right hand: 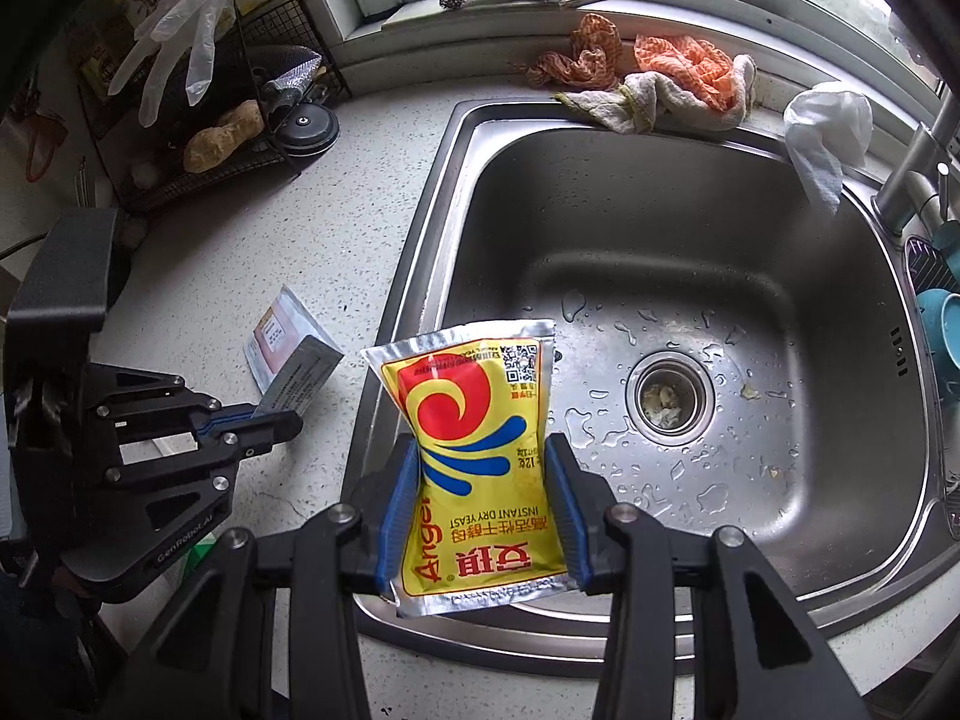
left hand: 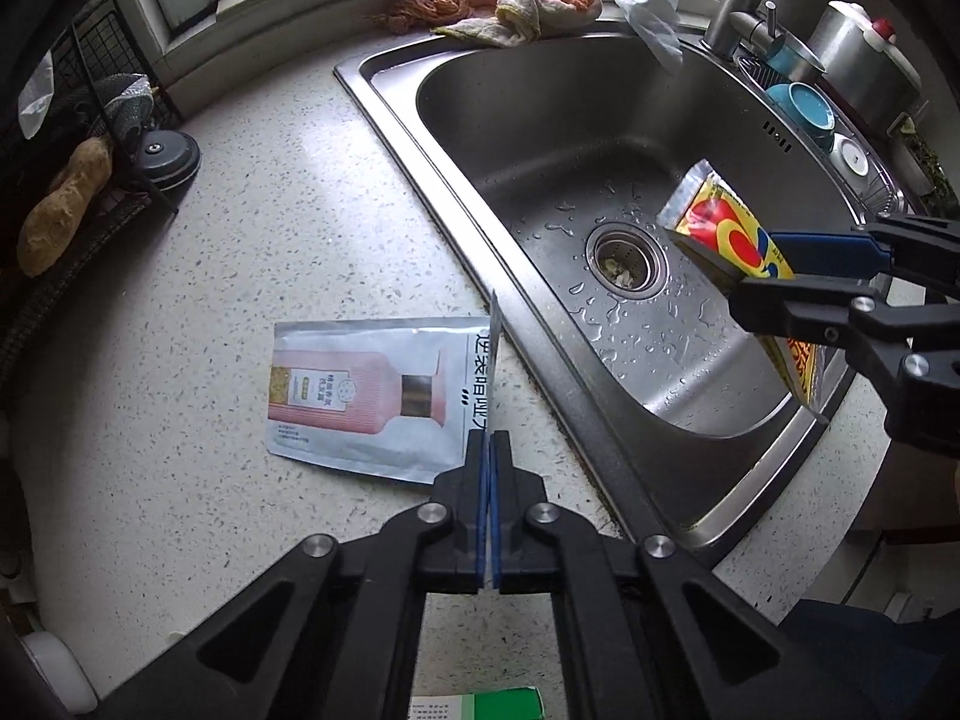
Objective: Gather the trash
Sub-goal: 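Carry the sachet and yeast packet down toward the red bucket, then open the left gripper to drop the sachet into the bucket, then open the right gripper to drop the yeast packet into the bucket, then raise both tools back up to the counter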
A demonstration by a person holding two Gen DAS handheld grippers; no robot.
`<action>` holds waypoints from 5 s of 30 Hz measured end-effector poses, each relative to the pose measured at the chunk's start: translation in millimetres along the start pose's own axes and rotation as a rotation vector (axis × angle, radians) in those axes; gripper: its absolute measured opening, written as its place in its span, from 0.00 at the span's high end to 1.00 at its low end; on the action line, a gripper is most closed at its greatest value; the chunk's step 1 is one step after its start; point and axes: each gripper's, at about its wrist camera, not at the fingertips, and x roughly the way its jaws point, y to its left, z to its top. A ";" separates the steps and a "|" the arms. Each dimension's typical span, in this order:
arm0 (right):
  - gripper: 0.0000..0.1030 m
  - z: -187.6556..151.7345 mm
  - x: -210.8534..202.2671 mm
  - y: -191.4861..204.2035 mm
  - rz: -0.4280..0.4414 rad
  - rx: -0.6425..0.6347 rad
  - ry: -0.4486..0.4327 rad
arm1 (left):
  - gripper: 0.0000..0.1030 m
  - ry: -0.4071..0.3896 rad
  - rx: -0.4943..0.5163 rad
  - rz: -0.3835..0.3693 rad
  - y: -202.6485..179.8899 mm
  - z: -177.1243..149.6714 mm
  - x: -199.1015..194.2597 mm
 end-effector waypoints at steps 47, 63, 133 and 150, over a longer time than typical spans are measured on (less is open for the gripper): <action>0.62 -299.7 -46.4 -74.0 0.063 0.001 0.021 | 1.00 0.012 -0.115 0.004 -269.1 -233.6 16.3; 0.62 -353.4 173.5 -115.5 0.030 0.031 0.060 | 1.00 0.095 -0.140 0.021 -256.6 -285.3 262.1; 0.23 -314.0 59.5 -38.1 -0.065 -0.105 0.123 | 0.00 -0.043 -0.232 0.133 -233.9 -299.7 42.3; 0.01 -225.0 -47.6 3.7 -0.047 -0.230 -0.043 | 0.00 -0.173 -0.305 0.224 -192.6 -268.4 -100.5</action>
